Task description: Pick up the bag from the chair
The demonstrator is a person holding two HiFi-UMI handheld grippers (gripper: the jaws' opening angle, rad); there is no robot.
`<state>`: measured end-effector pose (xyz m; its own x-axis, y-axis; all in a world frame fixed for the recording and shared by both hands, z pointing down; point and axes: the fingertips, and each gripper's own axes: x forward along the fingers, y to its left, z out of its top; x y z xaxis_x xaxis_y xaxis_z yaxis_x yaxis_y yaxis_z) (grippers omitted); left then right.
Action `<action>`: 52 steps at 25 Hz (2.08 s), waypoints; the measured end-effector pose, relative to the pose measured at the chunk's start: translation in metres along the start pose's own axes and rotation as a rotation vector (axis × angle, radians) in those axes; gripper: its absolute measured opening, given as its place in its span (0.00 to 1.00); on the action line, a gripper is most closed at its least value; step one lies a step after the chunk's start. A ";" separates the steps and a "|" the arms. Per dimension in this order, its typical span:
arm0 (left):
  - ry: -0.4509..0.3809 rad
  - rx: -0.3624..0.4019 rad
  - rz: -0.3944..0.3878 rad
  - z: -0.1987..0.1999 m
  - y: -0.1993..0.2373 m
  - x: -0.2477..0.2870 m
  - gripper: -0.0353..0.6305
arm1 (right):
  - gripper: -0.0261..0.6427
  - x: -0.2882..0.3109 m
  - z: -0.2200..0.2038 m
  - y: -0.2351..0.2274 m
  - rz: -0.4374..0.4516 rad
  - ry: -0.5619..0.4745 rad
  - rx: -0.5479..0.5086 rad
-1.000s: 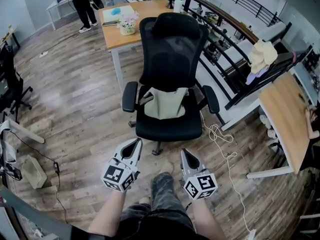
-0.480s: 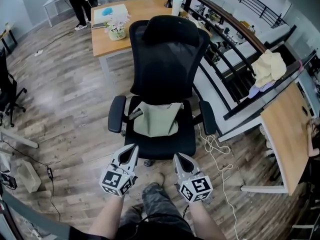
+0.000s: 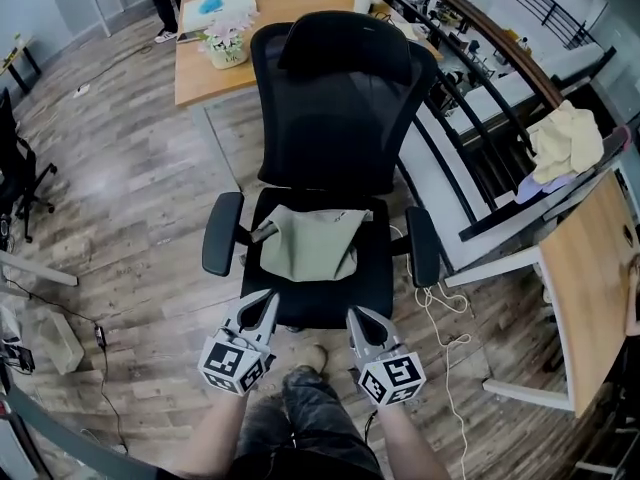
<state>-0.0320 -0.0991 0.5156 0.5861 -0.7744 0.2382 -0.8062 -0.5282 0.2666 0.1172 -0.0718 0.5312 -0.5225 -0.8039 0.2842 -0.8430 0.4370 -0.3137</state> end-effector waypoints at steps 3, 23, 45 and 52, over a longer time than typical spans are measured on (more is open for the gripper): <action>0.024 -0.001 -0.002 -0.012 0.000 0.010 0.05 | 0.05 0.008 -0.010 -0.010 0.008 0.015 0.019; 0.188 -0.168 0.039 -0.077 0.063 0.085 0.05 | 0.05 0.059 -0.027 -0.067 -0.137 0.074 0.138; 0.430 -0.391 0.145 -0.143 0.151 0.185 0.28 | 0.28 0.179 -0.073 -0.198 -0.352 0.200 0.447; 0.494 -0.397 0.209 -0.153 0.164 0.187 0.39 | 0.36 0.212 -0.089 -0.214 -0.360 0.249 0.533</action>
<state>-0.0425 -0.2778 0.7466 0.4650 -0.5457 0.6971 -0.8713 -0.1426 0.4696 0.1760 -0.2996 0.7395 -0.2897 -0.7170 0.6340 -0.8246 -0.1493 -0.5456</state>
